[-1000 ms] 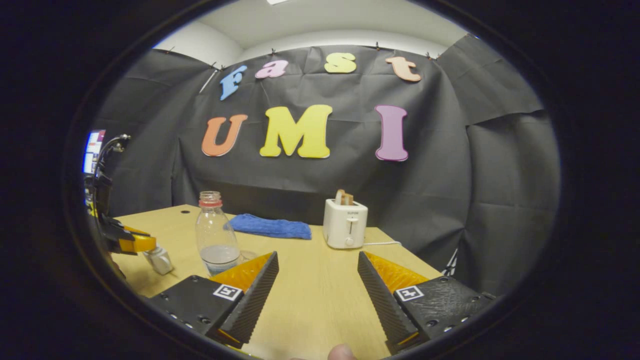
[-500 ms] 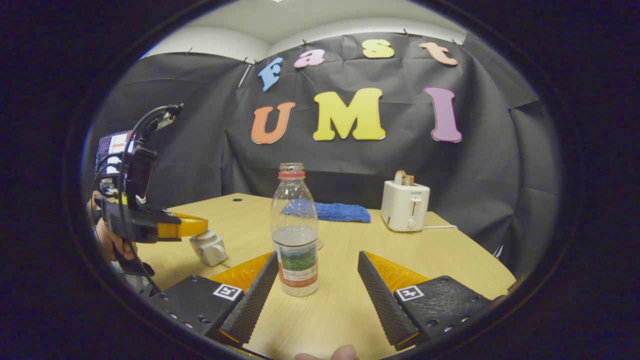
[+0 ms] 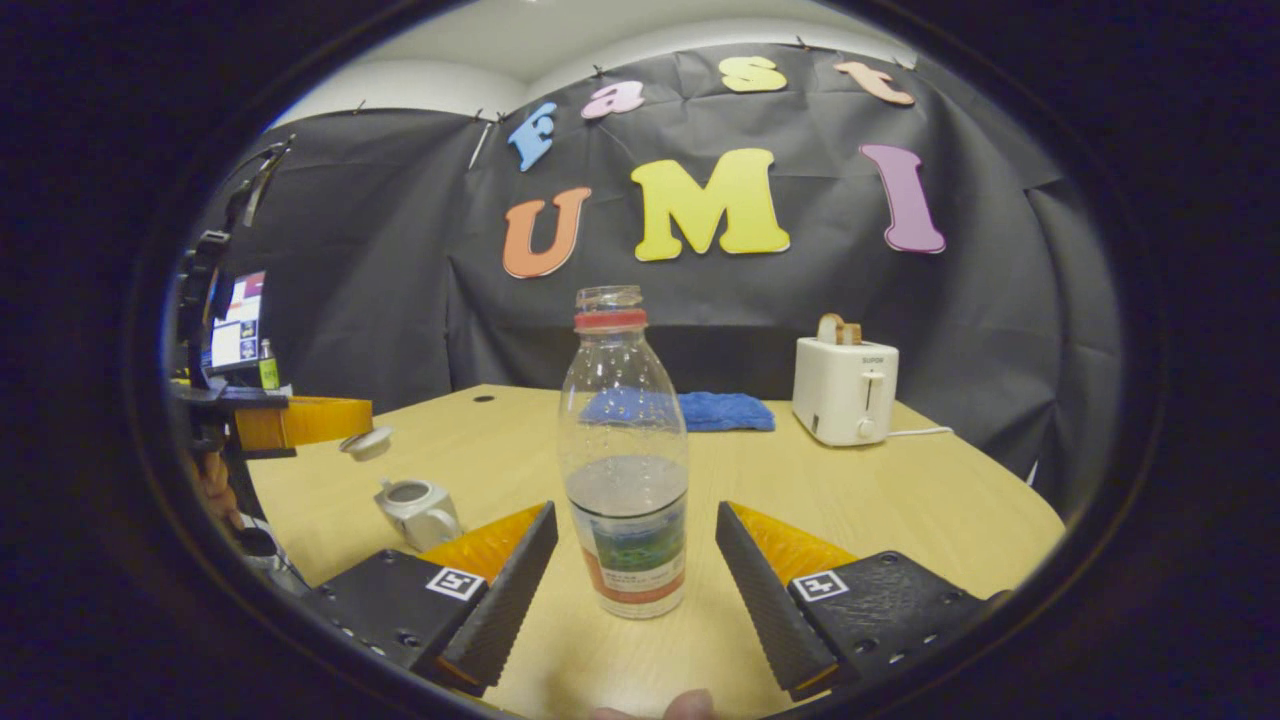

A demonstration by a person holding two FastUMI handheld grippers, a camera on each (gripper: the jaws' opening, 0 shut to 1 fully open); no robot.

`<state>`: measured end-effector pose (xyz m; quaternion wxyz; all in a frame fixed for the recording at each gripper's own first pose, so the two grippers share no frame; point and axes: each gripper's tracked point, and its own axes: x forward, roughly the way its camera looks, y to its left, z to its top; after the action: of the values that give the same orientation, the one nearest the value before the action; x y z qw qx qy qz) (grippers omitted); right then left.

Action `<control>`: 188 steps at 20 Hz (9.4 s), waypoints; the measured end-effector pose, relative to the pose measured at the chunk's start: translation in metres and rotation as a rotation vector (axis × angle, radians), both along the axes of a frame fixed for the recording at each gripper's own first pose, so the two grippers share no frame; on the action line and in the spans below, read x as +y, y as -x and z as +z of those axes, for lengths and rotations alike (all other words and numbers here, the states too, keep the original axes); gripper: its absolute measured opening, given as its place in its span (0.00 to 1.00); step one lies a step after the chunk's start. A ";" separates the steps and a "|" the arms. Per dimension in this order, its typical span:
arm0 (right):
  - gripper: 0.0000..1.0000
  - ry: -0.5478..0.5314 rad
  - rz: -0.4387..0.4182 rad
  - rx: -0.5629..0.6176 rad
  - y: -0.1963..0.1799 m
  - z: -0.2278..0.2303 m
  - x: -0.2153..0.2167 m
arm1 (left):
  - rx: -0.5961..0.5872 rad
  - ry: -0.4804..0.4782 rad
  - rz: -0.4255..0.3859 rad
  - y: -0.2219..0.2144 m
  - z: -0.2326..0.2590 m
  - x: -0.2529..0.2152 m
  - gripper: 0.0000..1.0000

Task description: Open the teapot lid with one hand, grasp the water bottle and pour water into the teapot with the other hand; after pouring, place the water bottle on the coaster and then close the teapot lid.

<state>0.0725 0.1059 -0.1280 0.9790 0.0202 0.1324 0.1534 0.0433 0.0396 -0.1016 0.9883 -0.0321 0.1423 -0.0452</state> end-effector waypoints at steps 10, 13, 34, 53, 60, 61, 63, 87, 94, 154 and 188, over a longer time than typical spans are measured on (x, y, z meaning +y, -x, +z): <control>0.73 0.175 0.045 -0.048 -0.007 0.008 0.026 | -0.040 0.034 0.030 0.003 0.013 0.024 0.03; 0.72 0.353 0.087 -0.128 -0.010 0.017 0.038 | -0.058 0.044 0.039 0.002 0.020 0.031 0.03; 0.69 1.302 0.305 -0.503 -0.049 0.006 0.081 | -0.090 0.005 0.077 0.003 0.024 0.086 0.03; 0.69 1.647 0.379 -0.739 -0.053 0.020 0.102 | -0.087 -0.009 0.088 0.007 0.026 0.098 0.03; 0.69 1.707 0.385 -0.802 -0.052 0.027 0.108 | -0.087 -0.007 0.086 0.007 0.028 0.097 0.03; 0.69 1.712 0.385 -0.810 -0.052 0.028 0.109 | -0.087 -0.007 0.086 0.007 0.027 0.098 0.03; 0.69 1.720 0.382 -0.819 -0.053 0.031 0.110 | -0.088 -0.007 0.086 0.008 0.029 0.098 0.03; 0.69 1.837 0.384 -0.899 -0.054 0.043 0.115 | -0.086 -0.001 0.073 0.009 0.029 0.096 0.03; 0.69 1.871 0.384 -0.932 -0.051 0.046 0.118 | -0.088 0.003 0.073 0.010 0.030 0.097 0.03; 0.70 0.264 0.164 -0.168 -0.061 0.103 0.079 | -0.109 0.018 0.046 0.011 0.037 0.085 0.03; 0.96 0.001 0.051 0.032 -0.155 0.010 0.066 | -0.103 0.001 0.043 0.006 0.031 0.083 0.03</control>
<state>0.2277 0.1719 -0.1185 0.9726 0.0189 0.1485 0.1780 0.0369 0.1222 -0.0701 0.9950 -0.0334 0.0904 -0.0259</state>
